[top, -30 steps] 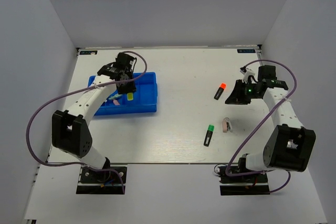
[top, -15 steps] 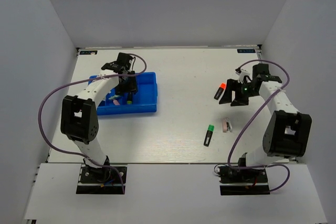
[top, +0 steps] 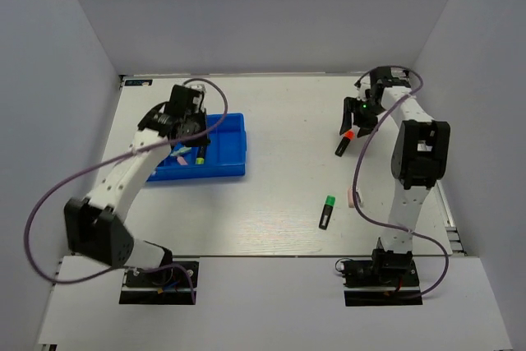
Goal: Sort the stationery into containers
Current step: Pick up the pen from the center of the board.
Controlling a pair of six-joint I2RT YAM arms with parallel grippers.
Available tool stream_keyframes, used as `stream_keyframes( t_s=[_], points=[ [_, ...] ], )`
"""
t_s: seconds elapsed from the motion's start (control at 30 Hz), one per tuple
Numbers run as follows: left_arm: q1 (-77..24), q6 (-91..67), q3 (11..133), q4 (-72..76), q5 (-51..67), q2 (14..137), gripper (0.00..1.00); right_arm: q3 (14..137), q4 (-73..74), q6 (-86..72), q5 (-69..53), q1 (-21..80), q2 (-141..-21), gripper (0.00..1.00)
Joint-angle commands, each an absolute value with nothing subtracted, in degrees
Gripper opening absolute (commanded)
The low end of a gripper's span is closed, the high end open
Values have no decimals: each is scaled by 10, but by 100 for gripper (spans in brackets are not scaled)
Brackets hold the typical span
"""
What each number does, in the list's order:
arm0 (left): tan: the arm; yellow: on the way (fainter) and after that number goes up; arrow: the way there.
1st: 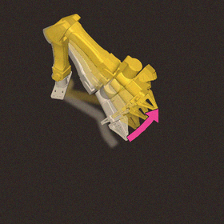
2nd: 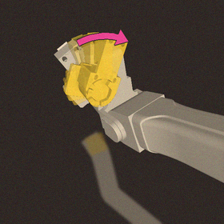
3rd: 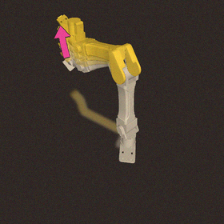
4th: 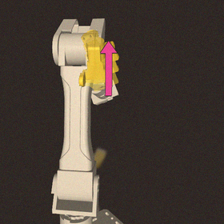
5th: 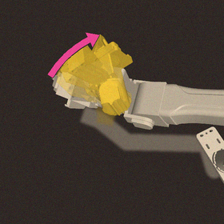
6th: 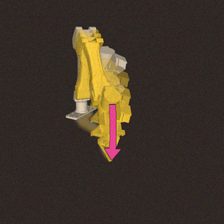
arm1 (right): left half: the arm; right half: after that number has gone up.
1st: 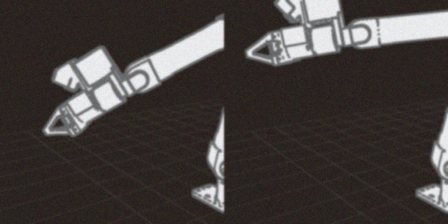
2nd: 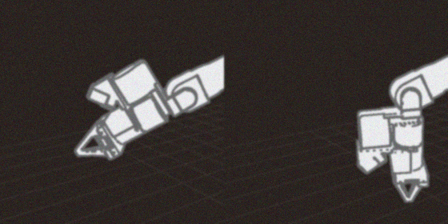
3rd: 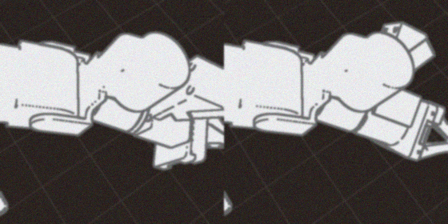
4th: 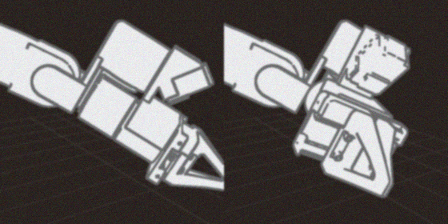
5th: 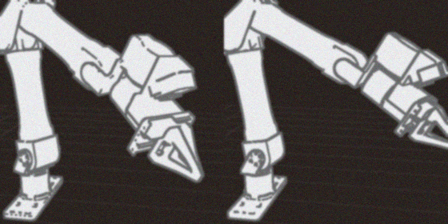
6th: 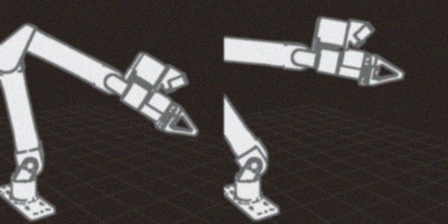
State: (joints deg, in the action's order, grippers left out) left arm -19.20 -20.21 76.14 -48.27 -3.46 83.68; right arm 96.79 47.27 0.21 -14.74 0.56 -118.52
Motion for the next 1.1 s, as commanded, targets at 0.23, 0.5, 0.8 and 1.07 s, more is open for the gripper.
stream_keyframes(
  t_s=[0.23,0.5,0.8,1.07],
  points=[
    [-267,-180,541,-501,-6,525,69,1058,527,-74,25,76,-1269,68],
    [-265,-182,446,-491,11,444,70,992,496,-89,89,105,-1253,65],
    [-266,-181,405,-470,29,396,71,976,491,-95,72,104,-1295,50],
    [-265,-193,385,-488,36,345,71,955,488,-84,18,106,-1295,1]
  ],
)
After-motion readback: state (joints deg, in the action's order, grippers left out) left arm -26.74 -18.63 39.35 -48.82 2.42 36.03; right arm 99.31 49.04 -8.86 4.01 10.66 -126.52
